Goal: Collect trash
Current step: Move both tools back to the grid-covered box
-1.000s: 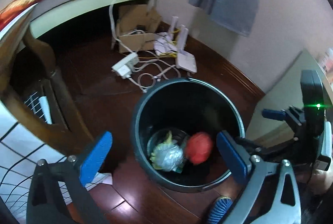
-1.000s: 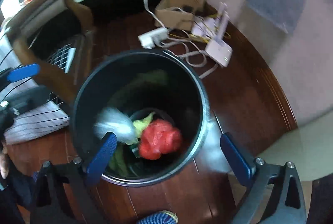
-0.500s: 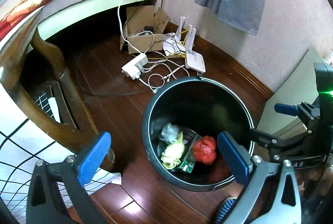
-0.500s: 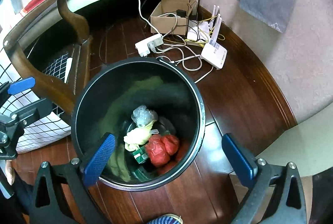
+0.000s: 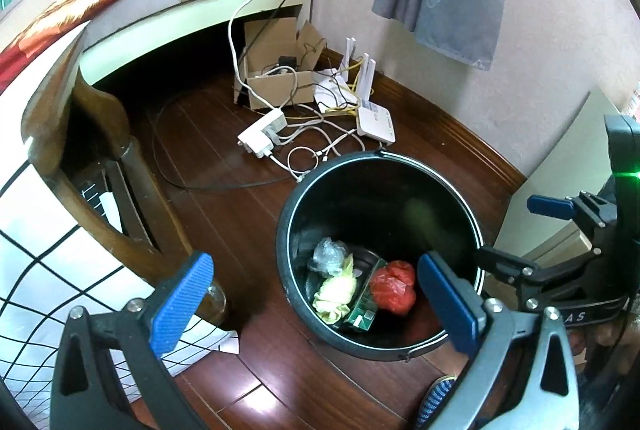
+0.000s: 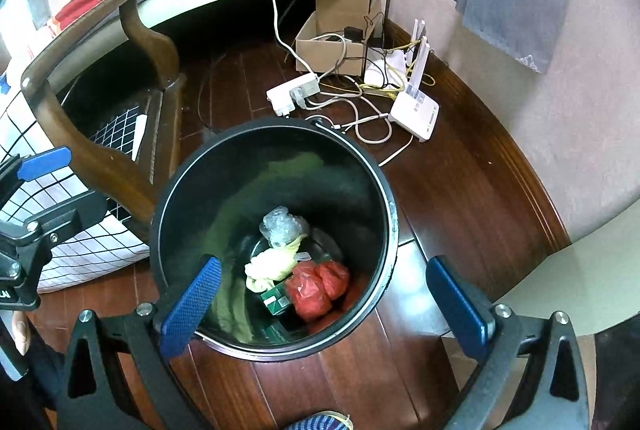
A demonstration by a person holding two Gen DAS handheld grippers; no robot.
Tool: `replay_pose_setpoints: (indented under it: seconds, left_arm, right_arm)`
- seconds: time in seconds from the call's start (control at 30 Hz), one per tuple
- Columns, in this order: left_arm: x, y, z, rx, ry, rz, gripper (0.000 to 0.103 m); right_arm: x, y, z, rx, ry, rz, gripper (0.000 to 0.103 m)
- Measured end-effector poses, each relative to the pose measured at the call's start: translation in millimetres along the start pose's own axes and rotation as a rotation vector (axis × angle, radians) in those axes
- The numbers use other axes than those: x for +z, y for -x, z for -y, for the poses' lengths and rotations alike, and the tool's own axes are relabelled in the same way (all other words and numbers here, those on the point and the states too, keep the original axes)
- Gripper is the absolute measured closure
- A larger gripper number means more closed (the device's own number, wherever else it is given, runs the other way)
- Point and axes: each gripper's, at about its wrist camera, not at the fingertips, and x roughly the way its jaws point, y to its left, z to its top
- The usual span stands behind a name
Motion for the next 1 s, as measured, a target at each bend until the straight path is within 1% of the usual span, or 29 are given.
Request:
replay_pose_setpoints:
  seconds: [0.13, 0.23, 0.53, 0.73, 0.87, 1.0]
  left_arm:
    - [-1.9, 7.0, -2.3, 0.01, -0.002, 0.007, 0.0]
    - [-6.4, 10.6, -5.0, 0.033, -0.008, 0.003, 0.0]
    - [-15.5, 23.7, -19.2, 0.075, 0.018, 0.006, 0.0]
    - [-17.4, 42.6, -27.1, 0.087, 0.038, 0.035, 0.0]
    - [-16.4, 59.1, -34.0, 0.115, 0.042, 0.071, 0.0]
    - [-14.5, 74.4, -45.3, 0.137, 0.066, 0.106, 0.0]
  right_arm:
    - [2.0, 5.8, -3.4, 0.007, 0.004, 0.014, 0.0]
    - [2.7, 10.5, -6.7, 0.01, 0.009, 0.024, 0.0]
    - [2.8, 27.6, -15.5, 0.018, 0.02, 0.057, 0.0]
    - [7.6, 40.8, -24.8, 0.028, 0.023, 0.089, 0.0]
    - [15.2, 52.6, -34.6, 0.037, 0.036, 0.129, 0.0]
    - [22.6, 62.2, -47.6, 0.05, 0.054, 0.158, 0.0]
